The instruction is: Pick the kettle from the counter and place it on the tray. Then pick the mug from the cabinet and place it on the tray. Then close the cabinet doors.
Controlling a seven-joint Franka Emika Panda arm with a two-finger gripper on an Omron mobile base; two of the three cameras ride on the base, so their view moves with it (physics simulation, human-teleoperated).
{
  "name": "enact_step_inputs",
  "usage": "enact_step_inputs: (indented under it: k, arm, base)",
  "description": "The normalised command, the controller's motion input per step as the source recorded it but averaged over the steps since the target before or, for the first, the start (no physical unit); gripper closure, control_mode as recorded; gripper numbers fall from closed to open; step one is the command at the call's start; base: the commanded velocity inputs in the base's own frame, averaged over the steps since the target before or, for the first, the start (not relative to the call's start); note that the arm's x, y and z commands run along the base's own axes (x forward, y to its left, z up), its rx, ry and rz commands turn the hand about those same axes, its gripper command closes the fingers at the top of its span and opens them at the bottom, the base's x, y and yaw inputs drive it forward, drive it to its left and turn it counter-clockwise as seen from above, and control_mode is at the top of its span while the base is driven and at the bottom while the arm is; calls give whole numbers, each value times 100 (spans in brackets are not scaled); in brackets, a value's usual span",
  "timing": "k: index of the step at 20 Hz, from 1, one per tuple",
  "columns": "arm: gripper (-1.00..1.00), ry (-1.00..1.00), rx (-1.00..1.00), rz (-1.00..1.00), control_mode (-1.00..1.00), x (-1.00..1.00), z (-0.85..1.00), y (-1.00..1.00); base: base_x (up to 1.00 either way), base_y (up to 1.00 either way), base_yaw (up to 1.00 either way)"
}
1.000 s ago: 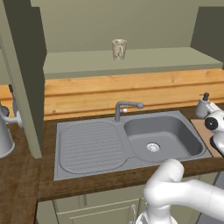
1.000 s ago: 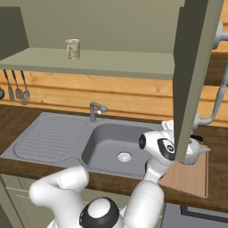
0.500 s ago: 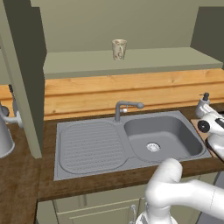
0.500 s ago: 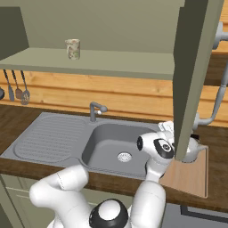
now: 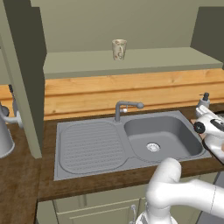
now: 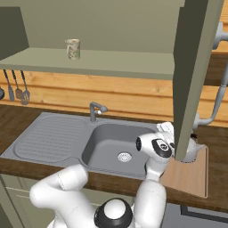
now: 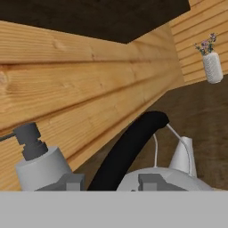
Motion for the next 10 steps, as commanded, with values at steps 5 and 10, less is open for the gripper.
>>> enact_step_inputs:
  k: [5,10]
  arm:
    - [100,3,0,0,-100,4,-22,-1]
    - [100,1,0,0,-100,0,-24,-7]
  base:
    - [0,0,0]
    - [0,0,0]
